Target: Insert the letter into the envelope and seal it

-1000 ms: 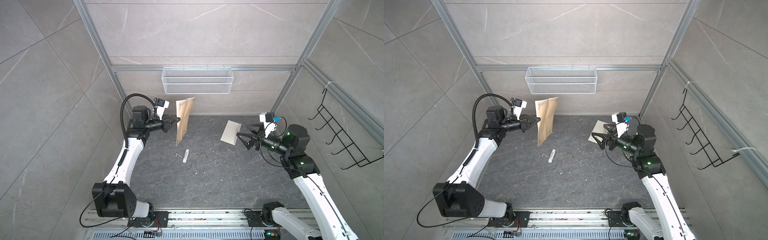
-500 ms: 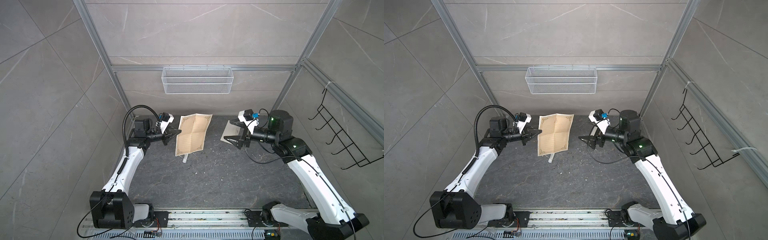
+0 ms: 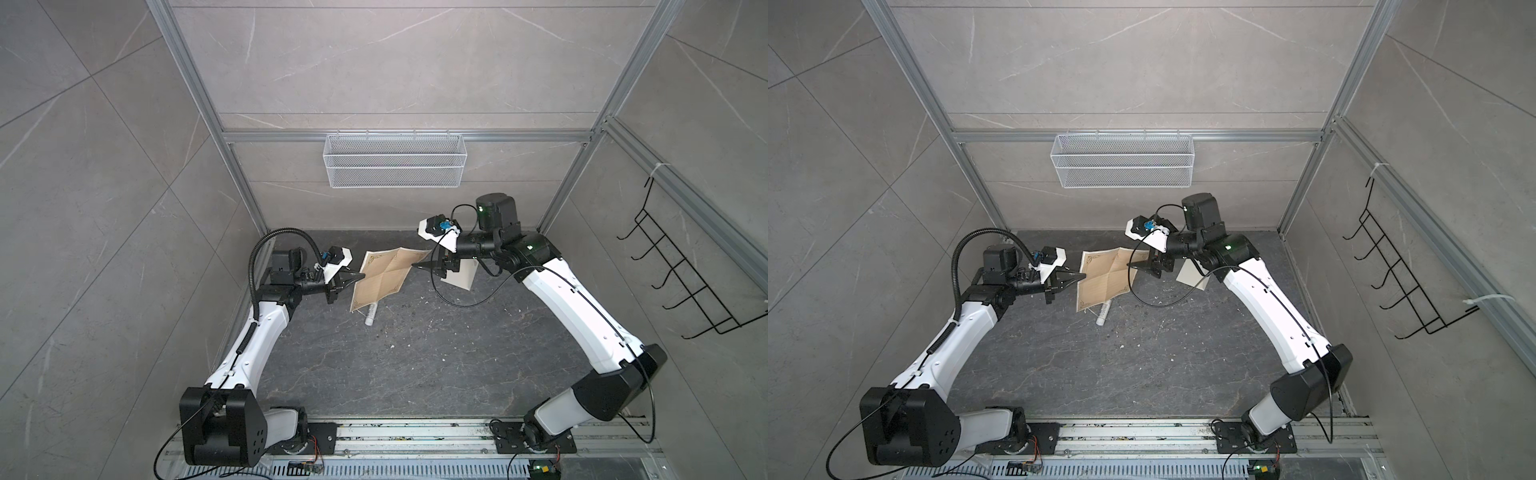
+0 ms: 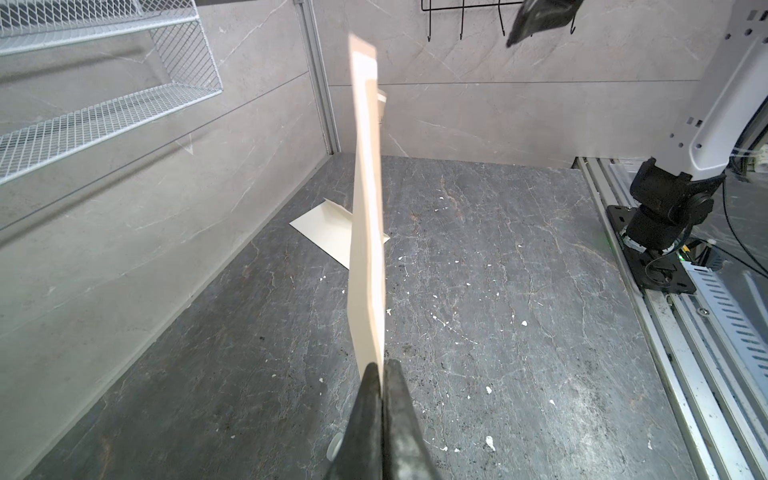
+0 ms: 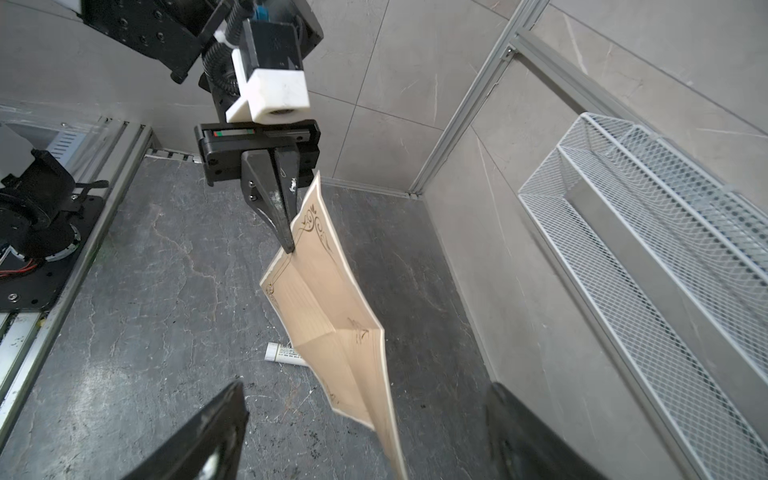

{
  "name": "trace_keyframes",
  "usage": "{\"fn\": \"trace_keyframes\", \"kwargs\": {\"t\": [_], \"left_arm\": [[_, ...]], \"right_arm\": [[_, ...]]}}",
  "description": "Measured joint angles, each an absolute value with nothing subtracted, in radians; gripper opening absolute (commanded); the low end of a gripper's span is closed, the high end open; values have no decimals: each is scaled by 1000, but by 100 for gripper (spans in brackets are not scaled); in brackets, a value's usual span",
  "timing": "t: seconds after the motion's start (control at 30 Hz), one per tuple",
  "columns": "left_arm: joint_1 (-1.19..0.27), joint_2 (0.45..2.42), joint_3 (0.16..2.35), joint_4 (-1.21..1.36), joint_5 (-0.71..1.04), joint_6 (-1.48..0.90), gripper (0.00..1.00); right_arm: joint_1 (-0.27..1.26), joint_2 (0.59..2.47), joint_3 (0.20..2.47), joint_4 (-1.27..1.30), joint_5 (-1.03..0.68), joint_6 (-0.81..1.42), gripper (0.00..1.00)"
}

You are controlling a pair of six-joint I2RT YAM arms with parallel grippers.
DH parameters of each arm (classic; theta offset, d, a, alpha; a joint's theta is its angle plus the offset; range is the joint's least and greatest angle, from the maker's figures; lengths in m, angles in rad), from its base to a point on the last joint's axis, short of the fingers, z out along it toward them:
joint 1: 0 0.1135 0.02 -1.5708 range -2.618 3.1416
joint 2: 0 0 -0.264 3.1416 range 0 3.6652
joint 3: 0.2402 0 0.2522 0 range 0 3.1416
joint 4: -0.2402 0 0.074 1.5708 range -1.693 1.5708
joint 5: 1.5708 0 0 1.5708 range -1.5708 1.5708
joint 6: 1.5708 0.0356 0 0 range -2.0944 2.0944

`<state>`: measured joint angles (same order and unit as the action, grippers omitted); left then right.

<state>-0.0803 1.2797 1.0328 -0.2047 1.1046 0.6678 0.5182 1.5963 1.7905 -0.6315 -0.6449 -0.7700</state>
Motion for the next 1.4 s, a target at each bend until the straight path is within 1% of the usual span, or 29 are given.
{"fn": "trace_keyframes", "kwargs": {"t": [0.07,0.17,0.27,0.37,0.5,0.6,0.63,0.67,0.7,0.73,0.77,0.87,1.1,1.27,1.4], "left_arm": [[-81,1280,1033,-204,1108,682,0],[-88,1280,1033,-203,1115,693,0],[-94,1280,1033,-202,1129,702,0],[-102,1280,1033,-202,1134,709,0],[-110,1279,1032,-202,1137,715,0],[-114,1279,1032,-202,1138,716,0],[-114,1279,1032,-202,1139,716,0],[-117,1279,1032,-202,1139,716,1],[-118,1279,1032,-202,1138,716,9],[-118,1280,1032,-202,1138,716,20],[-118,1280,1032,-201,1139,717,26],[-120,1280,1032,-200,1142,715,36],[-125,1285,1032,-200,1155,706,44],[-130,1304,1032,-197,1156,702,45],[-132,1328,1032,-196,1156,690,44]], "right_arm": [[542,1635,1831,-663,-634,-798,87],[579,1671,1861,-697,-616,-832,77],[606,1694,1879,-717,-595,-846,71],[620,1725,1911,-743,-576,-852,55],[625,1757,1951,-782,-555,-847,26],[628,1757,1952,-805,-544,-843,5],[630,1757,1951,-809,-541,-842,0],[632,1757,1950,-811,-537,-844,0],[634,1756,1946,-812,-533,-841,0],[636,1755,1943,-812,-527,-842,0],[636,1752,1936,-812,-521,-842,0],[638,1737,1916,-814,-496,-842,0],[638,1629,1842,-791,-443,-847,0],[638,1561,1825,-759,-440,-850,0],[638,1542,1822,-746,-441,-850,0]]}}
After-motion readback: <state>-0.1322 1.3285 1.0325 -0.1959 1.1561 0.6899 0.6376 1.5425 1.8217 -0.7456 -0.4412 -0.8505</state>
